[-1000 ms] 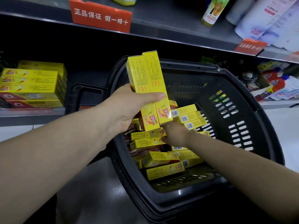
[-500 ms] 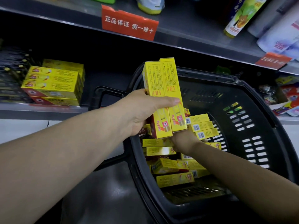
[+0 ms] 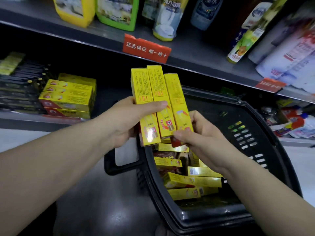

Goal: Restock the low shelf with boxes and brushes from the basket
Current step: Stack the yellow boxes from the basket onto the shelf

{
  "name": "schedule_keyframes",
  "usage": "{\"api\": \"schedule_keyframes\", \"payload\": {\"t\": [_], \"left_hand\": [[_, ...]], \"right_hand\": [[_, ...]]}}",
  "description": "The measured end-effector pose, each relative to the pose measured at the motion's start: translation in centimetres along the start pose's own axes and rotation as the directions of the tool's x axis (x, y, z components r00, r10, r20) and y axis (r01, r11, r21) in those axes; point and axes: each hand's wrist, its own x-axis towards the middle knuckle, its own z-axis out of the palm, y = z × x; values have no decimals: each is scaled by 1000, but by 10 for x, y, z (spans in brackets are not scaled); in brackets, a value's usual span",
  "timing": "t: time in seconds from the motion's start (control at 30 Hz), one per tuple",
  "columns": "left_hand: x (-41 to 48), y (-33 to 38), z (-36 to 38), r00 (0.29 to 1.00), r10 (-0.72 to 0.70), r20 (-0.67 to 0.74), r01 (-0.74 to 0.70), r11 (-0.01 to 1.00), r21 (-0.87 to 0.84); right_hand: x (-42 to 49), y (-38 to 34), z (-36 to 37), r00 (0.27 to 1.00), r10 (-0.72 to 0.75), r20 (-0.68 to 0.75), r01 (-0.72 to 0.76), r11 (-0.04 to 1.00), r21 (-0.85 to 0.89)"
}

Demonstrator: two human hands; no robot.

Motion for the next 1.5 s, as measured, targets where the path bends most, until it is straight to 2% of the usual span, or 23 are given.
{"api": "schedule_keyframes", "payload": {"t": [0.07,0.23,0.33,0.43,0.53,0.6,0.67,0.77,0.87,0.97,1.2,1.4,1.5], "left_hand": [[-11,2,-16,1000,12,-22,-12,1000,0],[-25,16,-57,997,3,-72,0,999,40],[-26,24,-85,995,-33,-92,40,997,69],[-26,27,-116,993,-101,-65,106,991,84],[-22,26,-145,985,-121,-122,129,990,64],[-18,25,-167,968,-95,-234,109,993,46],[-12,24,-193,936,-69,-346,87,996,35],[-7,22,-229,869,-54,-492,68,998,10],[-2,15,-252,823,-62,-565,60,998,-22],[0,10,-266,810,-81,-581,79,996,-29],[1,15,-286,800,-59,-597,103,994,41],[4,15,-292,809,-59,-585,103,994,43],[5,14,-294,811,-55,-583,107,993,56]], "right_hand": [[9,-7,22,1000,1,26,-2,999,36],[58,-25,57,994,83,-67,-81,996,41],[89,-36,73,989,134,65,-134,991,4],[117,-39,91,950,217,225,-200,975,-98],[145,-36,115,942,223,249,-171,962,-214],[167,-35,130,957,224,187,-186,962,-198],[192,-35,138,972,227,57,-221,970,-101],[235,-30,143,957,260,-128,-262,965,5],[273,-20,144,914,287,-285,-318,946,-66],[305,-6,148,868,323,-376,-362,931,-37],[360,15,169,880,352,-318,-385,922,-47],[385,46,192,941,298,-160,-334,896,-294],[385,59,196,941,331,-72,-328,840,-433]]}}
